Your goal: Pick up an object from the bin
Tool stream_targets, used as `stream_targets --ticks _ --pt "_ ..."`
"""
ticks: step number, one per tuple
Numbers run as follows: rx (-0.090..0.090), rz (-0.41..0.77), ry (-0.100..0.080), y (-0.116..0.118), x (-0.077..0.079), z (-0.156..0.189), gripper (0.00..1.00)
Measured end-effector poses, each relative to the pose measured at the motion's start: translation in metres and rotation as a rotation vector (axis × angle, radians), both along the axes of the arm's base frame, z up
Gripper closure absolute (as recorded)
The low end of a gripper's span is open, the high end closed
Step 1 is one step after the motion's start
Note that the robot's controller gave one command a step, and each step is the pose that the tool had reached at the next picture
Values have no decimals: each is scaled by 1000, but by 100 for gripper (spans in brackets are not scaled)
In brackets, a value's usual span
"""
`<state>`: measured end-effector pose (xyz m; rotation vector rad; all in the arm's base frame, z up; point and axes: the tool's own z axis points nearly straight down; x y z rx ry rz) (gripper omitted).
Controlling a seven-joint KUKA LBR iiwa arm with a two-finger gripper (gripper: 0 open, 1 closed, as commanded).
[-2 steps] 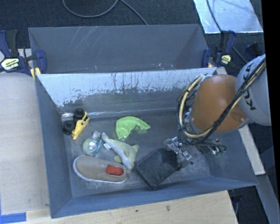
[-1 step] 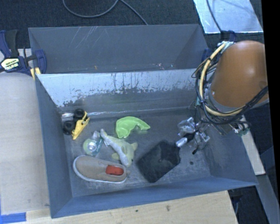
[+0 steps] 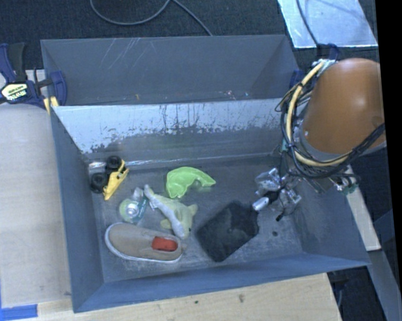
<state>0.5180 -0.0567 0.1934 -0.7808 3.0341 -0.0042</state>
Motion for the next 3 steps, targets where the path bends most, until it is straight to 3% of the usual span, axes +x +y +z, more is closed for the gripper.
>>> stream_targets --ticks 1,3 --pt "1 -33 -2 -1 -5 70 100" --pt "1 -36 -2 -1 -5 70 100"
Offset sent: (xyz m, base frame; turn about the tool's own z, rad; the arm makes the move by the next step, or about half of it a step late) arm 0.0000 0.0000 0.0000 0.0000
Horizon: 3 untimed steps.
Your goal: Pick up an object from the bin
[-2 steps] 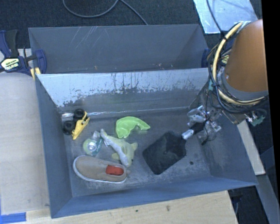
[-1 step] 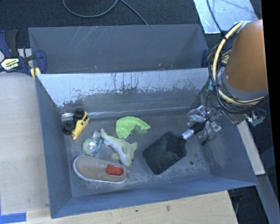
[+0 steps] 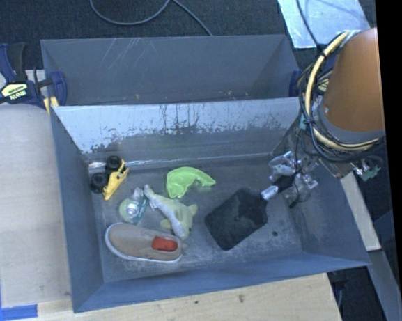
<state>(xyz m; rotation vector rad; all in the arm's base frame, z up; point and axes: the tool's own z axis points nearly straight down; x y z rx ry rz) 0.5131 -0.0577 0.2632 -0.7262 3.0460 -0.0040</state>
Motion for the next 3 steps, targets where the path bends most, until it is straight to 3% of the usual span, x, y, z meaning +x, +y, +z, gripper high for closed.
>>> stream_targets --ticks 3 --pt "0 -3 0 0 0 0 100"
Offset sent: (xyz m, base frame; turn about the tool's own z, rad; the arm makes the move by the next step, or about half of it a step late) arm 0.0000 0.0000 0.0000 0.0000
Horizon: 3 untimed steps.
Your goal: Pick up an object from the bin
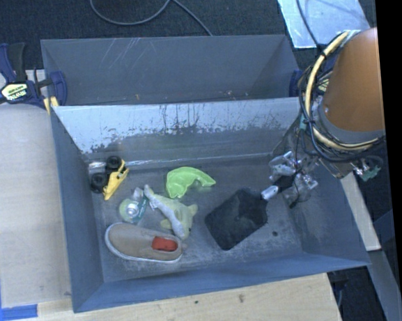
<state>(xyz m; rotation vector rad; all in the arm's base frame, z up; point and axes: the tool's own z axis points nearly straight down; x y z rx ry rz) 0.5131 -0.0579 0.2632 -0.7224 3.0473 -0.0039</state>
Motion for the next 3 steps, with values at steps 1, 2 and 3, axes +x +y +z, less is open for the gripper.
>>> stream_targets --ticks 1,2,3 --pt "0 0 0 0 0 0 100" --pt "0 0 0 0 0 0 100" --pt "0 0 0 0 0 0 100"
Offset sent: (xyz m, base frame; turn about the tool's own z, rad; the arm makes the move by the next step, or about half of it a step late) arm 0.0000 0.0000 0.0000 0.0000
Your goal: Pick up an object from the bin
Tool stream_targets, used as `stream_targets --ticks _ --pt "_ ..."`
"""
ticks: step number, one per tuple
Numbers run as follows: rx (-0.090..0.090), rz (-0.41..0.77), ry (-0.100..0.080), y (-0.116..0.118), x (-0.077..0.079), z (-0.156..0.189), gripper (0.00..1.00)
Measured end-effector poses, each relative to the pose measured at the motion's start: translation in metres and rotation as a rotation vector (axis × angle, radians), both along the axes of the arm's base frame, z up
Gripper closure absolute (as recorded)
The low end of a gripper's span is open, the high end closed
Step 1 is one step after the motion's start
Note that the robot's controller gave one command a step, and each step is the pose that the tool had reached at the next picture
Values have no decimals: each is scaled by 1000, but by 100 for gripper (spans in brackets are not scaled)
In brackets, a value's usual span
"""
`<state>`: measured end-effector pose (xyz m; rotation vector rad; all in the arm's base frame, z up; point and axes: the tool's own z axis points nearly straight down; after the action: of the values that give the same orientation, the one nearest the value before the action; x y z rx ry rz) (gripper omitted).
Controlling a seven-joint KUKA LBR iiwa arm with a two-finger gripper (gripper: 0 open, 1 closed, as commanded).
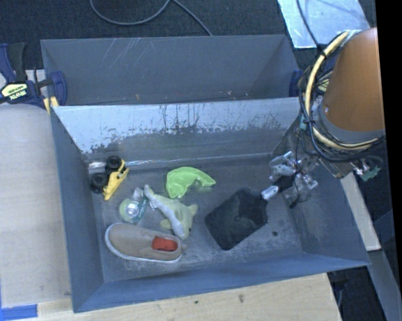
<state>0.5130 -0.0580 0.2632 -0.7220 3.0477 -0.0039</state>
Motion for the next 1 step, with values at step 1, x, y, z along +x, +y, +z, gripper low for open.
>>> stream_targets --ticks 1 --pt "0 0 0 0 0 0 100"
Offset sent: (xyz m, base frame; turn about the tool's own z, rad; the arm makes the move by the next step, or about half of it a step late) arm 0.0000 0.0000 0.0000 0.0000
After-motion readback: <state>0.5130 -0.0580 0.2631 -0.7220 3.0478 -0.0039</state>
